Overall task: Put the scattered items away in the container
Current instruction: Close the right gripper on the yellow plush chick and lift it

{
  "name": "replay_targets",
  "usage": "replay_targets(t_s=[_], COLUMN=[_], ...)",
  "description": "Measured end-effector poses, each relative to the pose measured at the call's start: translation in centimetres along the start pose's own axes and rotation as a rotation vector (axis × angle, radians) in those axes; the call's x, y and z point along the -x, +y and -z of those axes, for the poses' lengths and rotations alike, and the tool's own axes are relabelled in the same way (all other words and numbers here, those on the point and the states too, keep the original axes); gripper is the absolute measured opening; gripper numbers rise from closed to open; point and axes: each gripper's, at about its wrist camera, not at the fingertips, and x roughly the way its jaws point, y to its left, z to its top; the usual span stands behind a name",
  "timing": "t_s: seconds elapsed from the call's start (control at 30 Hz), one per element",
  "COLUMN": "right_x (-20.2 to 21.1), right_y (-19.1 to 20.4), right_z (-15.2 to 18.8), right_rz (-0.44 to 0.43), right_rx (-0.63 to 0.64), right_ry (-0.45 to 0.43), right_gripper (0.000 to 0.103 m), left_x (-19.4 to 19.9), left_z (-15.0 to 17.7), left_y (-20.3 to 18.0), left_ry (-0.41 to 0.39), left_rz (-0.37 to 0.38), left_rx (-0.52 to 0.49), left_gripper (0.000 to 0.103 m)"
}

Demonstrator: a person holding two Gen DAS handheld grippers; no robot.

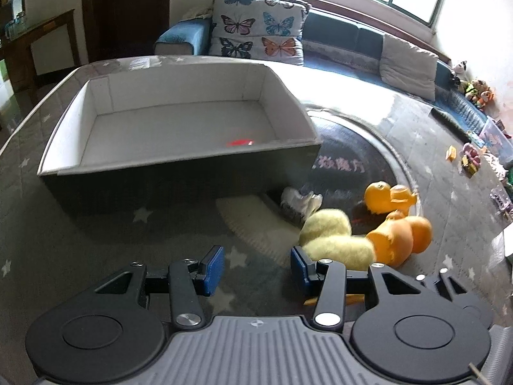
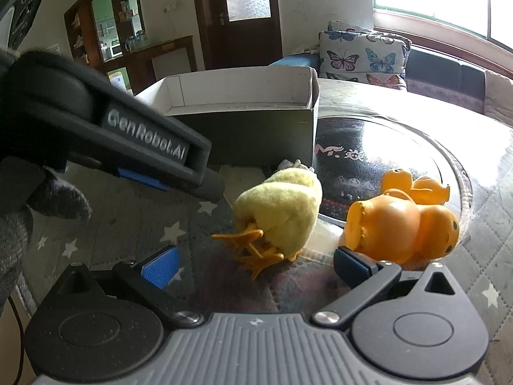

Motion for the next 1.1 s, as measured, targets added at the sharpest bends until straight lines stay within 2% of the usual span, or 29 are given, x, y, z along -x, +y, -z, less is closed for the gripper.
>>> replay_targets(t_s=[0.23,0.47,0.7,0.87,1.1], right_x=[-0.5,-0.8,-1.3,-1.0,-0.9], right_y=[-0.4,-0.7,-1.1,-1.4,-1.0], right_z=[-0.5,-0.9,-0.9,-0.9,-0.6], right_rz=[0.002,-0.002,-0.006,-0.004,0.001], right_rx=[-0.013,-0.019,-0.032,-0.028,0.001], right_ry=[-0.001,0.008,0.021,0.017,0.012], right_gripper=[0.098,0.089,0.071,0.058,0.057], left_x=[-0.6,-3.2,-5.5,-6.3,-5.8], left_z=[-2.2,-4.1,-4.7,-4.9,-5.5], left_y=[-1.8,-3.8,-4.5,-4.2,-3.4], left_ry=[0.008,0.053,0.117,0.137,0.15], left_rz=[0.084,0.09,0.104,0.121,0.145], left_rx=[-0.049,-0.105,-0.136,-0.123,-0.095], left_gripper=[0.048,0.048,0.048,0.048,0.047])
